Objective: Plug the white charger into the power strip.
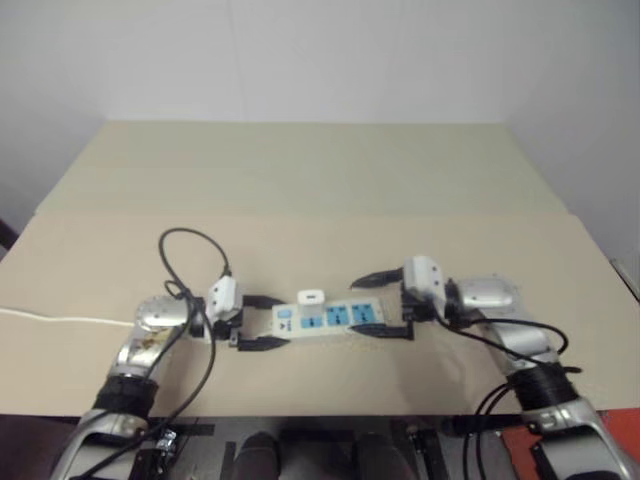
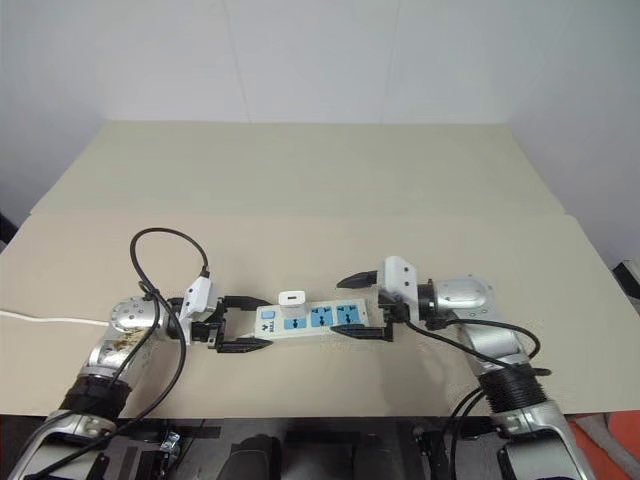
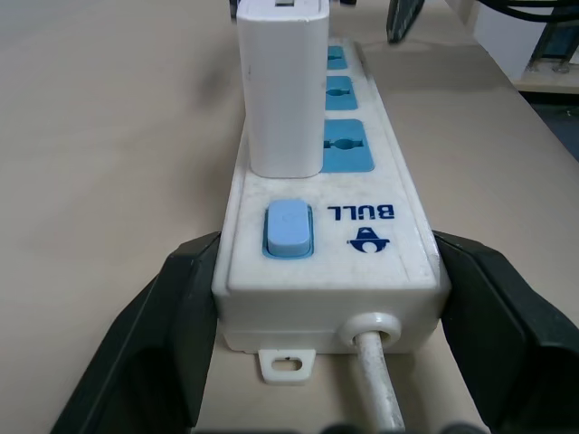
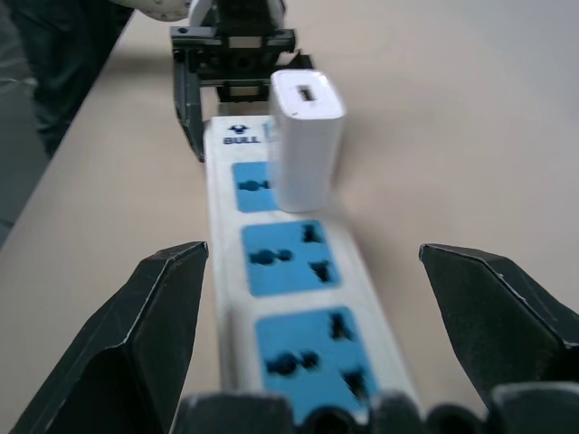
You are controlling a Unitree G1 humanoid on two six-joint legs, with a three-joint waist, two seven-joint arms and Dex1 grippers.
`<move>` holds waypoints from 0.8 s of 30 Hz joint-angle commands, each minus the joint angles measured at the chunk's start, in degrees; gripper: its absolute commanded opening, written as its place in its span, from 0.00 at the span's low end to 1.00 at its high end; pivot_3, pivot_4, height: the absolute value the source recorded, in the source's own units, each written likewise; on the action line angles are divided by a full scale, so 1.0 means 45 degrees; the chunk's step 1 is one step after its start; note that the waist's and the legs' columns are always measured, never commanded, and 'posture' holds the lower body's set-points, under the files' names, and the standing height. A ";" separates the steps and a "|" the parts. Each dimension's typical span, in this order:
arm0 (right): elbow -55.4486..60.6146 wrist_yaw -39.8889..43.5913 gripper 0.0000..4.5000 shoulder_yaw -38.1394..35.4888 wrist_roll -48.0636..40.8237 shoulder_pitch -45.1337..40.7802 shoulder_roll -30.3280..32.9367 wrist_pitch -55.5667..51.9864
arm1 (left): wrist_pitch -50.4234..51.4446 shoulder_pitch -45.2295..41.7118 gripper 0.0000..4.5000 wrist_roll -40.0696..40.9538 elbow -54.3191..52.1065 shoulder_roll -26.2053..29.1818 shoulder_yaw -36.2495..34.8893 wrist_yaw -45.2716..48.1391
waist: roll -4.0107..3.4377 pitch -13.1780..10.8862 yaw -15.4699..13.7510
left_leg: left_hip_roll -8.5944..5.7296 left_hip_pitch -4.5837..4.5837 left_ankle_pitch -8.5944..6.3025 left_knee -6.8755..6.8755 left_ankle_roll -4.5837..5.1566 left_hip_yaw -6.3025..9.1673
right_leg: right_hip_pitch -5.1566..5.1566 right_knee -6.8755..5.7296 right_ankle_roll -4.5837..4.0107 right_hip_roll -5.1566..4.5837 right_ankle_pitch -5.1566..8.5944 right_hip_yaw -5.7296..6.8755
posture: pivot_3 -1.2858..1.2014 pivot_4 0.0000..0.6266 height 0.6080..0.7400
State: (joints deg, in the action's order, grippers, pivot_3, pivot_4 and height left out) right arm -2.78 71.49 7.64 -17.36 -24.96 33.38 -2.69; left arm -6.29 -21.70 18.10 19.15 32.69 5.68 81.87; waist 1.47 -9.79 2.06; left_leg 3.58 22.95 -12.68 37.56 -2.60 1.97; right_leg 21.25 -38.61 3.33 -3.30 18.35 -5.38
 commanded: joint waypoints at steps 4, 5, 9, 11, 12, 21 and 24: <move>0.1182 -0.0413 1.00 -0.1187 -0.0644 0.0687 0.0761 -0.0149 | -0.1008 -0.0272 1.00 0.0652 0.0024 -0.0103 -0.0396 0.0963 | 0.0001 -0.0001 -0.0003 | 0.0000 0.0002 0.0001 -0.0068 0.0000 -0.0001 | 0.0007 0.0061 -0.0001 -0.0002 -0.0001 0.0001 | 0.52 0.24 1.00; 0.1243 -0.0441 1.00 -0.1290 -0.0694 0.0779 0.0873 -0.0180 | -0.1113 -0.0321 1.00 0.0737 0.0029 -0.0103 -0.0484 0.0998 | 0.0001 -0.0001 0.0003 | 0.0003 0.0002 0.0001 -0.0089 0.0000 -0.0001 | 0.0007 0.0086 -0.0003 -0.0001 -0.0002 0.0004 | 0.52 0.24 1.00; 0.1353 -0.0511 1.00 -0.1586 -0.0823 0.1049 0.1187 -0.0220 | -0.0416 -0.0258 1.00 0.1348 -0.0667 0.0215 -0.0850 0.1039 | 0.0001 -0.0002 0.0030 | 0.0002 0.0011 0.0001 -0.0120 0.0001 -0.0001 | 0.0010 0.0132 -0.0004 -0.0002 -0.0001 0.0003 | 0.52 0.24 1.00; 0.1320 -0.0574 1.00 -0.1812 -0.0800 0.1169 0.1329 -0.0125 | 0.0794 -0.0058 1.00 0.1850 -0.1622 0.1040 -0.1136 0.1263 | 0.0001 -0.0003 0.0039 | 0.0005 0.0028 0.0000 -0.0126 0.0001 -0.0001 | 0.0022 0.0139 -0.0004 -0.0001 0.0000 0.0003 | 0.52 0.24 1.00; 0.1323 -0.0588 1.00 -0.1945 -0.0822 0.1211 0.1405 -0.0134 | 0.1510 0.0040 1.00 0.2320 -0.2136 0.1463 -0.1414 0.1354 | -0.0002 -0.0007 0.0067 | 0.0005 0.0044 0.0001 -0.0127 0.0001 -0.0001 | 0.0036 0.0137 -0.0004 0.0000 0.0000 0.0003 | 0.52 0.24 1.00; 0.1065 0.0382 1.00 -0.3176 -0.0724 0.2306 0.4462 -0.1132 | 0.1582 0.1323 1.00 0.3038 -0.1247 0.6048 -0.2534 0.2363 | -0.0101 -0.0105 0.0034 | 0.0005 0.0054 0.0001 -0.0140 0.0001 -0.0016 | 0.0071 0.0139 -0.0008 -0.0008 0.0004 -0.0002 | 0.52 0.24 1.00; 0.1003 0.0631 1.00 -0.3664 -0.0862 0.2751 0.5253 -0.1013 | 0.0897 0.1310 1.00 0.2983 -0.0367 0.6221 -0.3020 0.2363 | -0.0100 -0.0111 -0.0003 | 0.0007 0.0061 0.0000 -0.0147 0.0001 -0.0019 | 0.0089 0.0129 -0.0017 -0.0004 0.0009 -0.0001 | 0.52 0.24 1.00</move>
State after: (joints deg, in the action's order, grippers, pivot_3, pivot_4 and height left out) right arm 0.98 73.58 -6.11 -20.47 -12.62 55.90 -7.57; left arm -0.04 -15.41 31.43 17.09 59.71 -5.60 92.14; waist 1.02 -10.30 2.05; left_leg 3.62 23.28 -12.68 36.90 -2.60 1.87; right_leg 21.69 -38.04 3.26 -3.32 18.39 -5.39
